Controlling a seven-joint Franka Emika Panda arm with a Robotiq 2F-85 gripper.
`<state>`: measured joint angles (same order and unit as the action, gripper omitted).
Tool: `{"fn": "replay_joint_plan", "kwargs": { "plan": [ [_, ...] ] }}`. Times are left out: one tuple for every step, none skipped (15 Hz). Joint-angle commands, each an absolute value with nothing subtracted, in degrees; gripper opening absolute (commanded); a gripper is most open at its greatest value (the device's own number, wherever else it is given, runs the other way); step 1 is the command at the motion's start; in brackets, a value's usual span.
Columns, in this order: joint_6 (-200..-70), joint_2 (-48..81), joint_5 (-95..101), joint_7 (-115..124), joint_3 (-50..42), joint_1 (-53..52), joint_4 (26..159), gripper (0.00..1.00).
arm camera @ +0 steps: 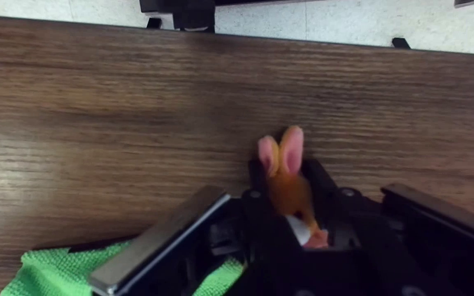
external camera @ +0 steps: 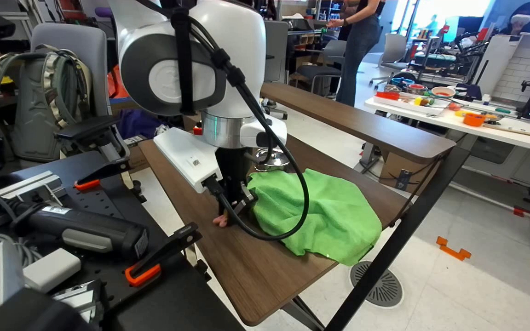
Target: Move the stuffed animal to the left on the table
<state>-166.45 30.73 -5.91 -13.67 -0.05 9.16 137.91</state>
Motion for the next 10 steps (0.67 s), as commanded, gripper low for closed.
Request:
{"fn": "replay_joint_plan", "kwargs": {
  "plan": [
    [-165.48,29.67,-4.98,-13.17,2.54,10.82,137.87,0.01],
    [-164.99,29.18,-4.81,-12.46,2.26,10.15,138.00,0.00],
    [-163.94,28.23,-4.77,-11.88,2.34,9.50,138.32,0.03],
    [-162.92,27.56,-4.92,-12.01,2.85,9.70,138.41,0.01],
    [-161.90,26.30,-4.90,-11.64,3.14,9.13,138.86,0.03],
    [-161.35,25.42,-5.23,-11.98,3.91,9.35,139.07,0.03],
    [-160.28,24.02,-5.53,-11.93,4.65,9.02,139.41,0.03],
    [-159.40,23.02,-5.98,-12.44,5.55,9.25,139.46,0.03],
    [-158.43,22.01,-6.66,-13.02,6.59,9.55,139.44,0.03],
    [-157.49,20.76,-6.96,-12.83,7.19,8.92,139.51,0.03]
  ]
}}
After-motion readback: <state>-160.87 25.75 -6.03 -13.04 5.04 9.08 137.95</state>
